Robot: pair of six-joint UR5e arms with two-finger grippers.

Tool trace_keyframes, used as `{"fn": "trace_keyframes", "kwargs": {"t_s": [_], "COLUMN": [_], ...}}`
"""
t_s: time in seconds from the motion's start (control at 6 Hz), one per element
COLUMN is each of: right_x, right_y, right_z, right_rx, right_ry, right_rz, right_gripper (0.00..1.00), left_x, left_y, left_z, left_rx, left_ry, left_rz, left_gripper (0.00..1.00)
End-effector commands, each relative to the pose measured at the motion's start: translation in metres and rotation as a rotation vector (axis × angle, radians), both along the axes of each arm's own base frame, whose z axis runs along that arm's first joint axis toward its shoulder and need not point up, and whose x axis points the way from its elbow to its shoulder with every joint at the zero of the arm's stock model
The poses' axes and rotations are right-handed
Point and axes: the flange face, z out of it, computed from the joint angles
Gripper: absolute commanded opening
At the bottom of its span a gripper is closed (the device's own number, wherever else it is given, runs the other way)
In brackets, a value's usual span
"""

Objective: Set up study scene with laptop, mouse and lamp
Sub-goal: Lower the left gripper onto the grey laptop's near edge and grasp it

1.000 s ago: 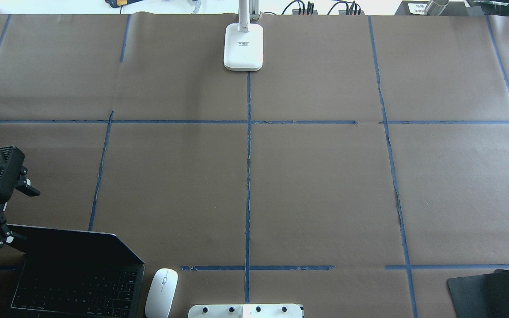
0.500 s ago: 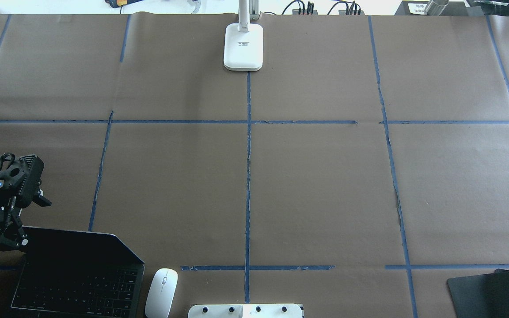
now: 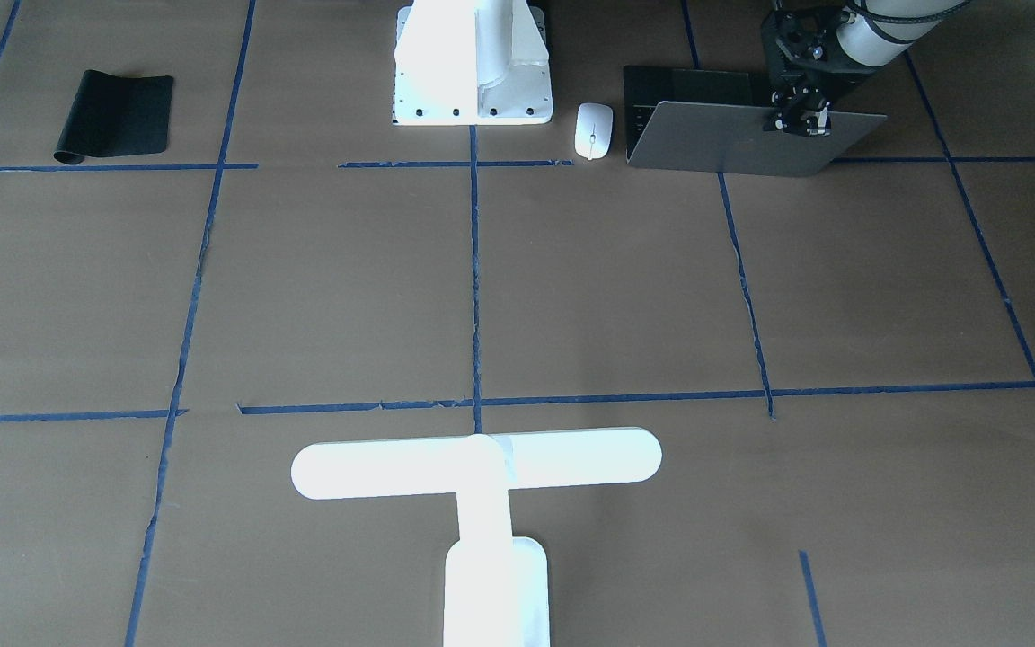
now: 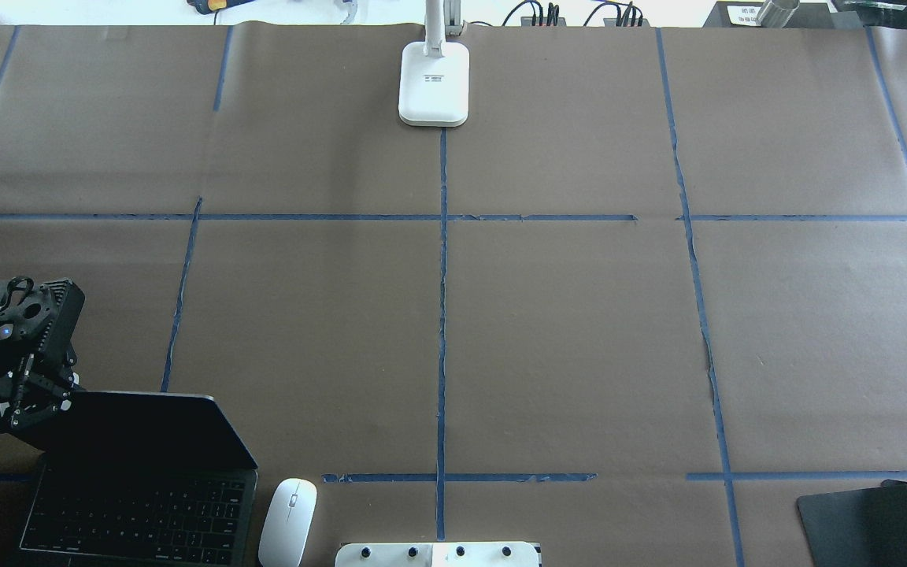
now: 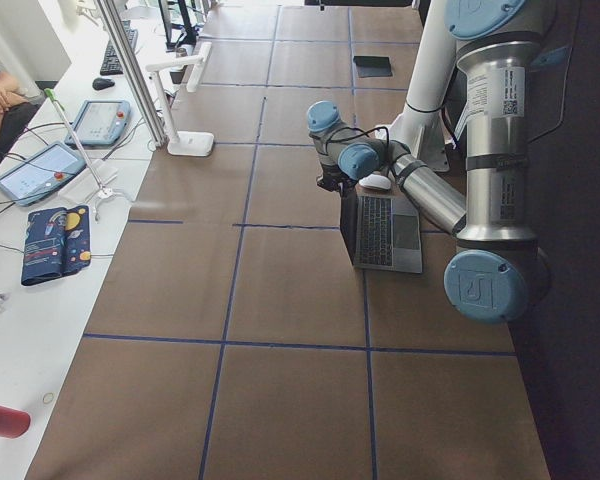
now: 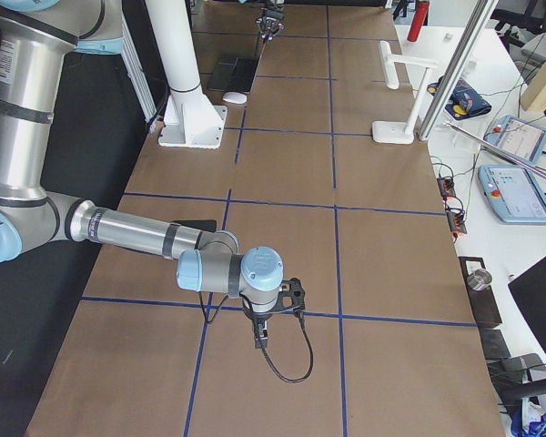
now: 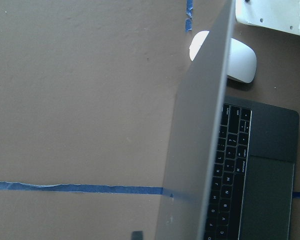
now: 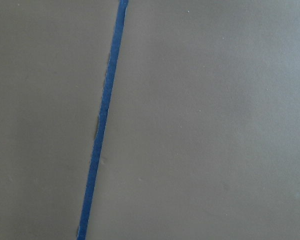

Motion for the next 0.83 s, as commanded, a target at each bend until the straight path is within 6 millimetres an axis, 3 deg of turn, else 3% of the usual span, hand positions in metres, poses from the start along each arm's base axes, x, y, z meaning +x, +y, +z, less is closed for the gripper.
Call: {"fn": "trace_keyframes", "kwargs": {"t_s": [0.0, 0.33, 0.67], "right_x": [0.0, 0.0, 0.0], "right_y": [0.0, 0.0, 0.0], "right_z": [0.0, 0.0, 0.0], "right_rx": [0.0, 0.001, 0.0], "right_ry": [0.0, 0.0, 0.0], "right_rz": [0.0, 0.0, 0.0], "right_gripper": [1.0, 1.0, 1.0], "left_x": [-0.021, -0.057, -0.051], "left_y": [-0.007, -0.033, -0.054], "left_z": [-0.013, -0.018, -0.031], "left_rx": [0.096, 0.153, 0.193], "left_ry": [0.033, 0.041, 0.046], "left_rz": [0.0, -0.072, -0.097], "left_gripper": [0.02, 0.02, 0.02]}}
